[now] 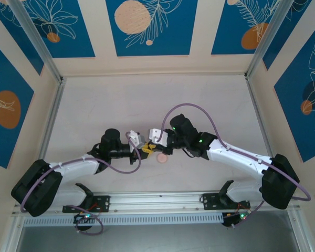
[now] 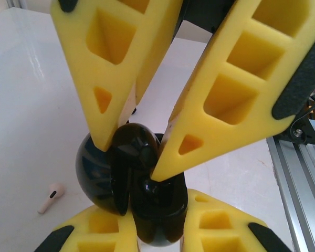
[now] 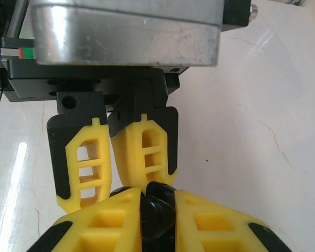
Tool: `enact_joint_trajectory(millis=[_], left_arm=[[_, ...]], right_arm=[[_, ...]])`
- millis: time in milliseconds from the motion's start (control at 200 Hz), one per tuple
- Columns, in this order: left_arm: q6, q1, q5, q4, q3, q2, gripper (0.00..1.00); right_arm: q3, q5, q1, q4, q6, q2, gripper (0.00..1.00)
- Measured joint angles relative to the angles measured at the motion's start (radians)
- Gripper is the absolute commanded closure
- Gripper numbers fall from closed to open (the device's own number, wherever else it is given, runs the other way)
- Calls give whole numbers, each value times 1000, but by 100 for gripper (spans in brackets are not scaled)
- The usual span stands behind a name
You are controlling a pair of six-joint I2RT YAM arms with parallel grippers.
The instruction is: Insert wireless bluetooth earbuds into charging case
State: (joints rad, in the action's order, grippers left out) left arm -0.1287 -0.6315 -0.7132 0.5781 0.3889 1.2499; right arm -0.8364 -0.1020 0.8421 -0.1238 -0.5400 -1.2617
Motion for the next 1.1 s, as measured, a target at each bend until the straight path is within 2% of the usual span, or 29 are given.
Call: enact_joint_trajectory(millis=[1100], left_arm=[[-11,0,0,-48,0,-44,86]], right_arm=[[-33,47,24,-73,-87,12,77]])
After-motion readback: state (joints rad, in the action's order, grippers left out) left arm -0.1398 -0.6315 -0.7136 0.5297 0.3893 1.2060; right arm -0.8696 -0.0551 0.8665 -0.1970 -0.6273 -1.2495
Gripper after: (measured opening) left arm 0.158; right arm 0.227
